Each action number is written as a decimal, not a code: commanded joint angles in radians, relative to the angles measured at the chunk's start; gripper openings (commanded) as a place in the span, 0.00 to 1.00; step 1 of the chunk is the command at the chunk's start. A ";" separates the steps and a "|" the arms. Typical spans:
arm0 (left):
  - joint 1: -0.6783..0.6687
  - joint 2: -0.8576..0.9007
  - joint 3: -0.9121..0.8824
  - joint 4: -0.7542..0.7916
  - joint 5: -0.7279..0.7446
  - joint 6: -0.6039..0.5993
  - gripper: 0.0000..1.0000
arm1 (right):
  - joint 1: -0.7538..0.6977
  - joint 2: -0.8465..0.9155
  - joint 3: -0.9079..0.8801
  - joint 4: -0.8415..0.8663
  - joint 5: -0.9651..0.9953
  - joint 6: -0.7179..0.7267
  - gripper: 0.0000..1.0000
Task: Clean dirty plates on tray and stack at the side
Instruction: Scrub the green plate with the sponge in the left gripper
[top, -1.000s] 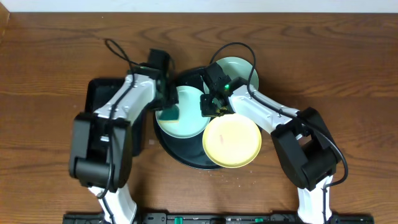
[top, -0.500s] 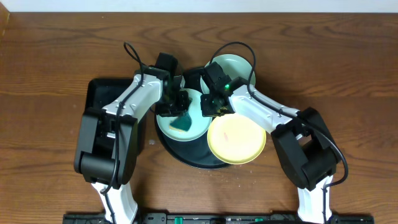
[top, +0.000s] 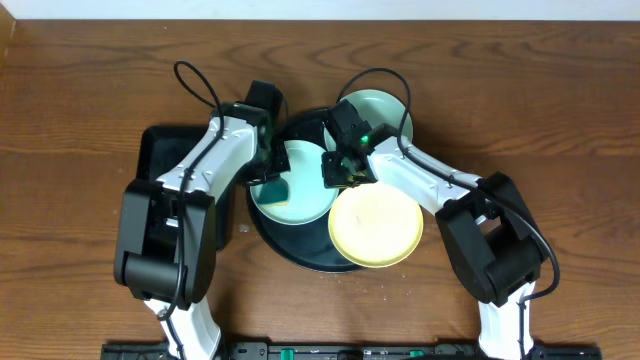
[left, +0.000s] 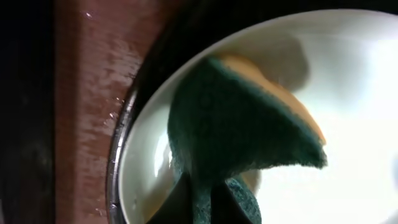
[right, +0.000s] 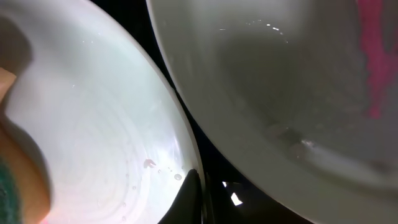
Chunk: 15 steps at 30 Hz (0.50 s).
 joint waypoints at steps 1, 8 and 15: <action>-0.032 -0.011 -0.029 -0.005 0.008 -0.039 0.07 | 0.001 0.026 0.010 -0.003 -0.003 -0.011 0.01; -0.075 -0.012 -0.045 0.041 0.167 -0.002 0.07 | 0.001 0.026 0.010 -0.006 -0.003 -0.011 0.01; 0.018 -0.012 -0.043 0.304 0.103 -0.002 0.08 | 0.002 0.026 0.010 -0.010 -0.004 -0.010 0.01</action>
